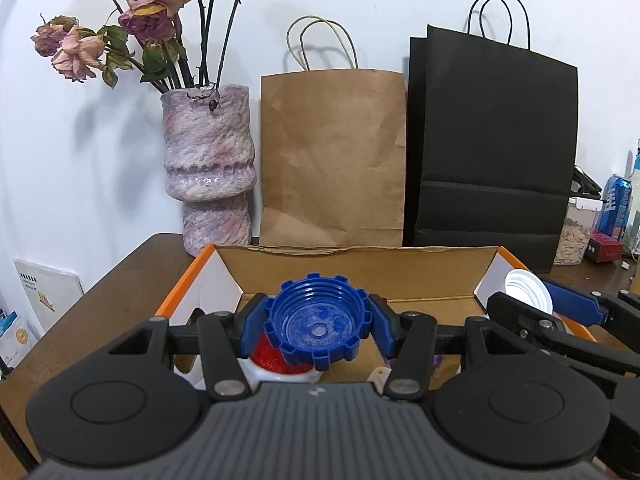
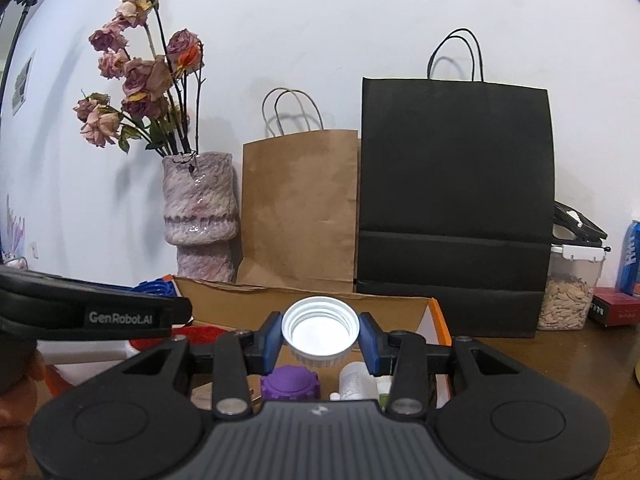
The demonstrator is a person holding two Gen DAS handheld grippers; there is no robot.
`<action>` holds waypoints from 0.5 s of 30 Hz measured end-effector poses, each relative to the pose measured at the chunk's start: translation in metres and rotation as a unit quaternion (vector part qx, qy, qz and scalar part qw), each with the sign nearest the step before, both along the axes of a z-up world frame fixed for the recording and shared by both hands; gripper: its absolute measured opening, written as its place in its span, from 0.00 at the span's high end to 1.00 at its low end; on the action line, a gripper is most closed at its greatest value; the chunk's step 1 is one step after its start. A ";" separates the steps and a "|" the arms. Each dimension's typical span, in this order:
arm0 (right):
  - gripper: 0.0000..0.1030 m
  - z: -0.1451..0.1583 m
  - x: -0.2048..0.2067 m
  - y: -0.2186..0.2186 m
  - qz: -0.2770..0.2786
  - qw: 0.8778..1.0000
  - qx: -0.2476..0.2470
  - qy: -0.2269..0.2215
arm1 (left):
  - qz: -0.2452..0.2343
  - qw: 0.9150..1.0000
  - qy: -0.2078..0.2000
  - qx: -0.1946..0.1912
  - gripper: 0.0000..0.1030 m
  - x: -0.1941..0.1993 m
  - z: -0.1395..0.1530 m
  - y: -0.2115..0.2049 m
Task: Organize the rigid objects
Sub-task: 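Carry the white cap and blue cap over the box with both grippers, then open both grippers over the box to drop the caps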
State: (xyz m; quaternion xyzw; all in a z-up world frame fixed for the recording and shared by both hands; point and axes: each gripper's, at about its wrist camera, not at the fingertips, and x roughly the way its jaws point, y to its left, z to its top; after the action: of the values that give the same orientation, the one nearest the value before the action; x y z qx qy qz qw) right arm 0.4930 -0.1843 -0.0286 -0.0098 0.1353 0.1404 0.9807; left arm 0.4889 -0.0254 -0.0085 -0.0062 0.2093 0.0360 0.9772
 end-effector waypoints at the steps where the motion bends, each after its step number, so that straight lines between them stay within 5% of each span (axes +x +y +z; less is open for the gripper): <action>1: 0.62 0.000 0.001 0.000 0.001 1.000 -0.001 0.001 | 0.000 1.000 0.000 0.000 0.47 0.002 0.000 0.001; 15: 0.62 0.002 0.001 0.002 0.008 1.000 -0.013 0.014 | 0.001 1.000 0.004 0.005 0.47 0.006 -0.002 0.004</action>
State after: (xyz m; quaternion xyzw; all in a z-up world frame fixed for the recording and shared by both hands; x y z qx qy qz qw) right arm 0.4942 -0.1825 -0.0267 -0.0220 0.1507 0.1465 0.9774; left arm 0.4947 -0.0218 -0.0108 -0.0014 0.2128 0.0380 0.9763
